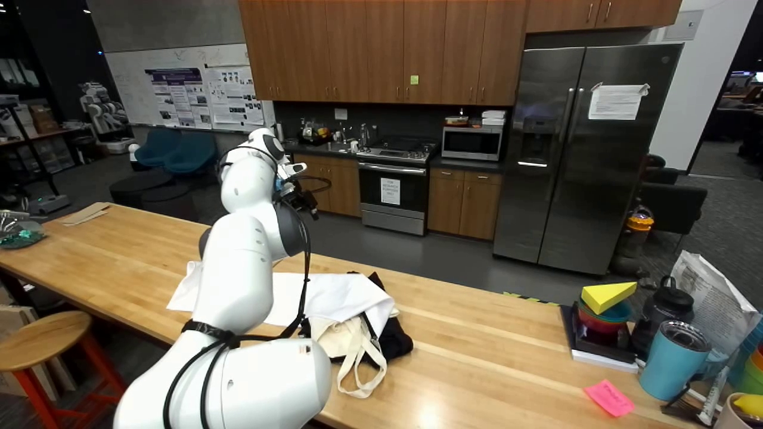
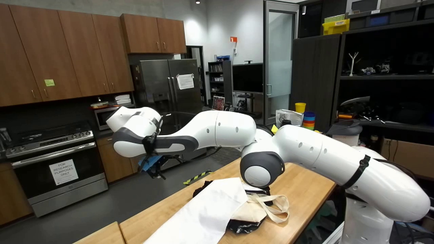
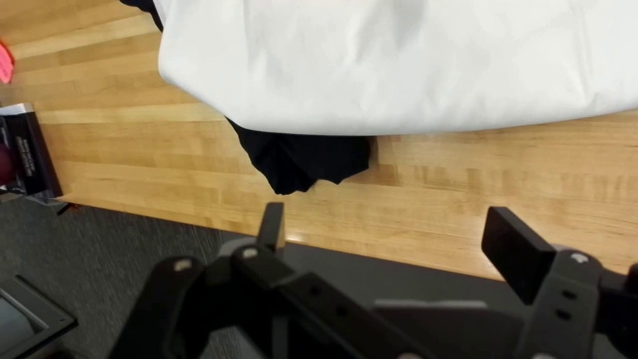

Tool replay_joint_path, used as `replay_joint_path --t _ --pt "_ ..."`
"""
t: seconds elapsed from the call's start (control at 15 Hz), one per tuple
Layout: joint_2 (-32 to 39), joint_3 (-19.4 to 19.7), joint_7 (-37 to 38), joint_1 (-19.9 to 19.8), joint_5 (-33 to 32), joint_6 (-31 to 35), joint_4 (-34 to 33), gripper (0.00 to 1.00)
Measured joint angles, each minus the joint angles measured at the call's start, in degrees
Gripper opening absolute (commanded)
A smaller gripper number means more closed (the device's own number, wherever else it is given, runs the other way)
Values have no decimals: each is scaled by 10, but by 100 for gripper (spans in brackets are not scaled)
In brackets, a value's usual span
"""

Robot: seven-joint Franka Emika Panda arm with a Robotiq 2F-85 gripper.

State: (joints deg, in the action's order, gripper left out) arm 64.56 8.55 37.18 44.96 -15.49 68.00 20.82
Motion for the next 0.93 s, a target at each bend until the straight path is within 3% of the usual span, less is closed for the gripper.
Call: replay_joint_path --t 0.93 --pt "-17 15 37 43 -29 39 -6 100"
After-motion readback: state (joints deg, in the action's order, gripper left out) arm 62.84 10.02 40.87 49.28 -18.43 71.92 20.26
